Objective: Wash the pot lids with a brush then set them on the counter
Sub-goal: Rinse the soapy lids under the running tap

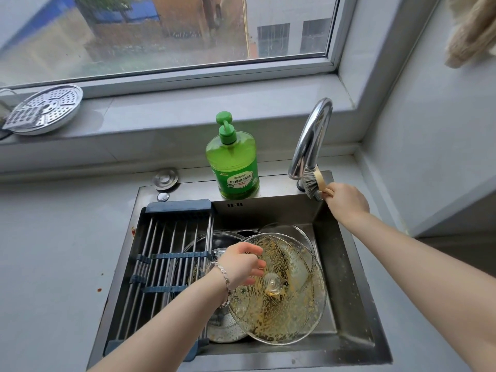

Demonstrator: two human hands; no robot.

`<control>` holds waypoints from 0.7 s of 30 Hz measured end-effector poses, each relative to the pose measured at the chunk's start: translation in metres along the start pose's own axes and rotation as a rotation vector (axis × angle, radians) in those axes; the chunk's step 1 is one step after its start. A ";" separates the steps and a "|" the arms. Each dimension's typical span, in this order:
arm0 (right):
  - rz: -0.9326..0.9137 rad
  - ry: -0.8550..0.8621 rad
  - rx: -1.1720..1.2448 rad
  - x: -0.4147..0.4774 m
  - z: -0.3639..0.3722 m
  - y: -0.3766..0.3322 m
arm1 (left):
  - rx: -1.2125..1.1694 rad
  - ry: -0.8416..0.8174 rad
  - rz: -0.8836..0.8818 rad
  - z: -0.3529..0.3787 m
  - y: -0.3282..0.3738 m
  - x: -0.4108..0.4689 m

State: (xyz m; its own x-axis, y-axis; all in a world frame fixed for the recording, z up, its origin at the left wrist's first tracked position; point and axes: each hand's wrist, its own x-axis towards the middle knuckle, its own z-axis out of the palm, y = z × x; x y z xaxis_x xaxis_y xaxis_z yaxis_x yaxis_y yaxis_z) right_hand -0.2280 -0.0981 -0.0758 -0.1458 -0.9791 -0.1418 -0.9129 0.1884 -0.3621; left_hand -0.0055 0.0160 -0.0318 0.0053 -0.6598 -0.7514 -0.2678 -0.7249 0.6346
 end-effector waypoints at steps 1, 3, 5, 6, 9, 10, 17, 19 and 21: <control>0.007 -0.002 0.039 -0.005 -0.001 -0.003 | -0.008 0.008 0.011 0.001 0.001 0.001; -0.003 -0.023 0.137 -0.020 -0.006 -0.012 | -0.066 0.052 0.053 0.003 0.005 0.003; -0.036 -0.098 0.258 -0.046 -0.012 -0.027 | -0.203 0.118 0.111 0.007 0.013 0.007; -0.047 -0.157 0.329 -0.062 -0.014 -0.035 | -0.270 0.143 0.141 0.010 0.017 0.008; -0.099 -0.317 0.494 -0.114 -0.015 -0.059 | -0.442 0.096 0.204 0.028 0.031 0.008; -0.120 -0.337 0.559 -0.127 -0.013 -0.064 | -0.450 0.085 0.215 0.035 0.034 0.009; -0.048 -0.303 0.520 -0.152 -0.002 -0.073 | 0.234 0.367 0.354 0.040 0.044 0.022; -0.053 -0.275 0.434 -0.152 -0.004 -0.073 | 0.422 0.384 0.383 0.041 0.049 0.023; -0.070 -0.242 0.364 -0.151 -0.007 -0.073 | 0.459 0.428 0.369 0.041 0.054 0.028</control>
State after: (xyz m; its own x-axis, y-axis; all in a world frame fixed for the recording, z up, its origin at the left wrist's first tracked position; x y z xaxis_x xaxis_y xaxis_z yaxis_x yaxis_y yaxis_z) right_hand -0.1418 0.0356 -0.0213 0.0441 -0.9525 -0.3014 -0.7175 0.1797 -0.6730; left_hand -0.0593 -0.0333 -0.0265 0.1883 -0.9328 -0.3072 -0.7013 -0.3467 0.6229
